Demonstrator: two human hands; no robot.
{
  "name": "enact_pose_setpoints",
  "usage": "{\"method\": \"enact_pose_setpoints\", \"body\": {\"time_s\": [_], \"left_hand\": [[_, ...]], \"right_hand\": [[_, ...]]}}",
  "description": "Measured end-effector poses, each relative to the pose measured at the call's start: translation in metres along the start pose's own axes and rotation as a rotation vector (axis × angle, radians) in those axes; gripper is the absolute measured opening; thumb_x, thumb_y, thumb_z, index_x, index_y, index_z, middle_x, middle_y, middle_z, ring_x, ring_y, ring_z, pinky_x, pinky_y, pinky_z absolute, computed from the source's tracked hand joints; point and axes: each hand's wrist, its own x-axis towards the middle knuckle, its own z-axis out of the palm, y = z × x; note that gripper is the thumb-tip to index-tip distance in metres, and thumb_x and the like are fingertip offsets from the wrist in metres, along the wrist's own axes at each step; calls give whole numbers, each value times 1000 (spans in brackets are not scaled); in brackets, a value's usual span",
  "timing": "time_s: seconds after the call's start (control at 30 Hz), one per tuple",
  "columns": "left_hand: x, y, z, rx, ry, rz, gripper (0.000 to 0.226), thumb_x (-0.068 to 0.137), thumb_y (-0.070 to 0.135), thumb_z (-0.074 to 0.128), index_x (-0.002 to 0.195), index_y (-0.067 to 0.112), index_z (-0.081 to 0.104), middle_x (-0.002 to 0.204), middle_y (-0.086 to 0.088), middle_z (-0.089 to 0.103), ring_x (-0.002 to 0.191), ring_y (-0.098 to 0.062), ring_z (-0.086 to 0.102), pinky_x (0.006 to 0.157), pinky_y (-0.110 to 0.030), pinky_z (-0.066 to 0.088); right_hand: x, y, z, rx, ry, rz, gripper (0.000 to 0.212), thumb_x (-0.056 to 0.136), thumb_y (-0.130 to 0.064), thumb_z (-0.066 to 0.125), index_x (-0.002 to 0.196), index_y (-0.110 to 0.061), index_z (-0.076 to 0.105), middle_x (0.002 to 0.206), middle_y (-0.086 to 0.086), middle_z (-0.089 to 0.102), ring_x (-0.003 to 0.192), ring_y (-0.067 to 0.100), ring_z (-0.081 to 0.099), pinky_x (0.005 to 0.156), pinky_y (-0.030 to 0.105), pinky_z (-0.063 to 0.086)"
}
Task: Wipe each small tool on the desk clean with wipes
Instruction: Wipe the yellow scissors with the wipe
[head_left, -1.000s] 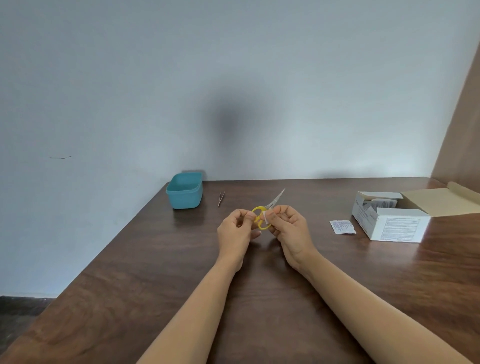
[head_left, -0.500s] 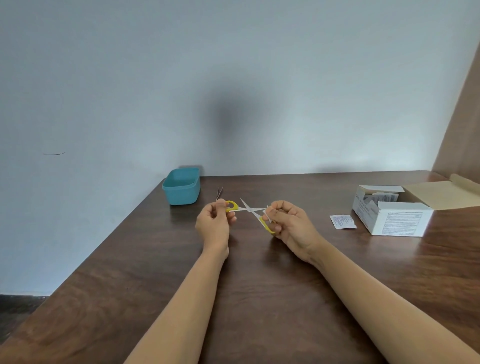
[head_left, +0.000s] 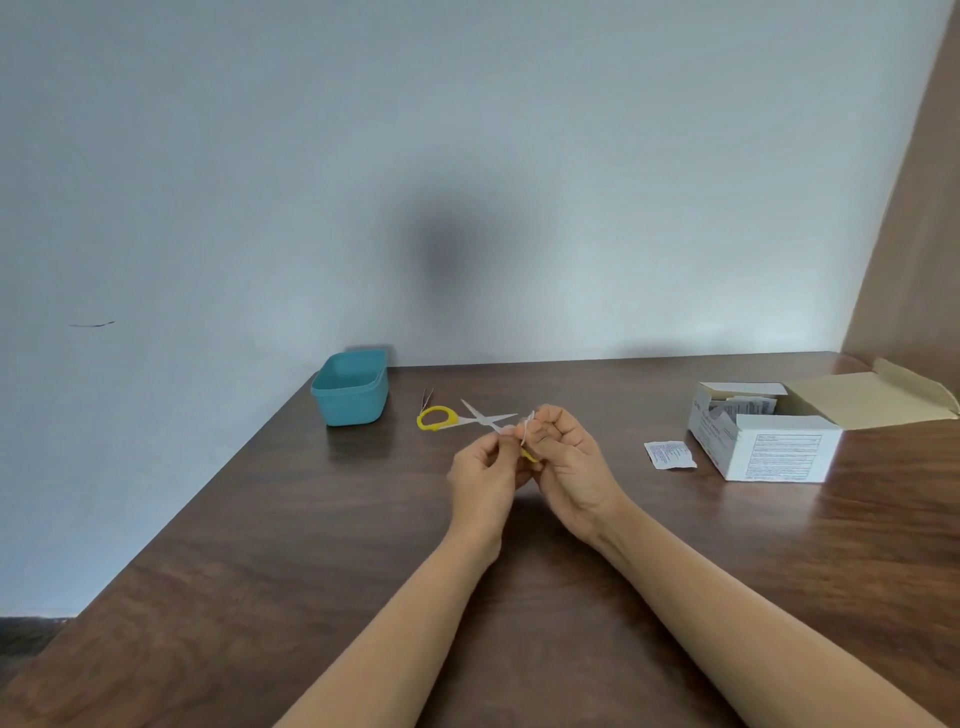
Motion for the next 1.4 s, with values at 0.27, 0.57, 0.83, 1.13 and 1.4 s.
{"method": "enact_pose_setpoints", "body": {"time_s": [0.27,0.57,0.83,1.13,1.4], "left_hand": [[14,18,-27,191,80,121,30,102,19,44,87,-1,61,79,-11,67,71,-14,71,63,-25,59],[4,14,-24,626,-327,261,33,101,19,45,76,1,54,68,-2,60,55,-14,68,49,-20,49],[3,12,-27,769,-320,357,31,101,25,46,78,8,56,70,-2,63,54,-11,66,56,-24,52],[6,12,-28,769,-291,364,32,101,30,45,76,11,56,69,-6,63,54,-9,64,57,-30,53],[6,10,-28,775,-293,359,32,101,29,44,75,13,55,71,-6,63,54,-6,63,58,-30,53]], "right_hand": [[-1,2,-2,-146,197,-27,19,85,2,63,80,-16,56,80,-1,75,79,4,67,60,15,41],[6,-5,-16,-44,347,-62,12,85,7,62,90,-3,63,71,2,73,64,9,69,63,20,56],[6,-8,-15,-84,319,-31,12,86,2,62,87,-8,68,72,-1,74,67,7,70,66,20,57],[5,-11,-15,-78,246,-11,15,88,0,60,90,-11,69,77,1,75,71,8,70,68,20,57],[5,-11,-16,-87,226,-4,17,89,1,58,89,-12,69,78,1,74,70,8,69,67,20,55]]}}
